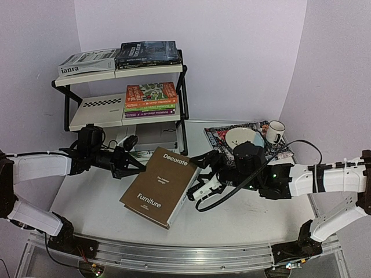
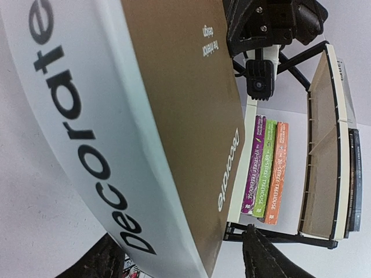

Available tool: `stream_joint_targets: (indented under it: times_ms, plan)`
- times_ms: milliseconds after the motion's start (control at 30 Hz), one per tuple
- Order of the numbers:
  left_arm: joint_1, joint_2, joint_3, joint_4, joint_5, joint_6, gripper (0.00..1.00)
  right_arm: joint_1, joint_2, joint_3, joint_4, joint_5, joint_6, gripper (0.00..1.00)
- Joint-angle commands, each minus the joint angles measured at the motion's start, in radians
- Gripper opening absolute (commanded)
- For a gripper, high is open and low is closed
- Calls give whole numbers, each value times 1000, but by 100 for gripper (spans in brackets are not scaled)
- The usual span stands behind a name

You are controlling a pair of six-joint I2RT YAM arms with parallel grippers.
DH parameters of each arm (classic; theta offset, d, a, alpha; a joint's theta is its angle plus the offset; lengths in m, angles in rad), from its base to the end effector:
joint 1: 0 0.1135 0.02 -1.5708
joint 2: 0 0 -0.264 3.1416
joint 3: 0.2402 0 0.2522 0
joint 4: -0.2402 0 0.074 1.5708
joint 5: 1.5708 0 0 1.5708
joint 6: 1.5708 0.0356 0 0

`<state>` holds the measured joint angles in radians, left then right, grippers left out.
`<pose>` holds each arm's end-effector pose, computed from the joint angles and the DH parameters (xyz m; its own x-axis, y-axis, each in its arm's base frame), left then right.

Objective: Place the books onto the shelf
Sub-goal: Pass from the left arm to the right, then place the book at the corner of the board.

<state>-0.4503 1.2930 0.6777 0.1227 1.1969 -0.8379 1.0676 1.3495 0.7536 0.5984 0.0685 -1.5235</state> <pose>0.2187 -0.1425 0.2338 -0.9519 0.1586 -0.2623 0.2840 0.1341 -0.9494 0.1507 0.2686 0.2835 0.8401 -0.5404 -0.0475 -0.0386 0.0278 -0.9989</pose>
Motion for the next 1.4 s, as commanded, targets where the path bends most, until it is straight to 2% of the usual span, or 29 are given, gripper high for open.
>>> stream_joint_targets:
  times_ms: [0,133,267,333,367,500,600,700,867,1100,1267,1367]
  plan:
    - [-23,-10,59,29,38,6,1,5,-35,-8,73,2,1,55]
    - [-27,-18,67,30,38,2,5,5,-43,-18,93,2,-2,48]
    - [-27,-7,72,31,35,10,17,5,-75,-29,102,-18,26,34]
    - [-27,-10,79,31,29,22,26,5,-97,-28,77,-25,42,23]
    - [-27,-9,81,31,24,25,31,5,-109,-21,44,-27,53,21]
    - [-26,0,94,7,-13,44,55,5,-152,18,-87,-49,123,20]
    - [-25,7,181,-207,-157,219,73,5,-177,44,-179,-54,184,20]
    - [-25,-12,285,-430,-372,379,79,5,-191,123,-396,-60,274,20]
    - [-26,-114,343,-463,-492,441,87,5,-190,222,-702,-90,478,15]
    - [-28,-152,389,-463,-469,472,90,5,-127,398,-976,-159,815,13]
    - [-30,-160,390,-463,-450,489,91,5,-11,570,-1219,-193,1048,14]
    - [-43,-161,389,-463,-439,506,91,5,76,665,-1368,-224,1113,16]
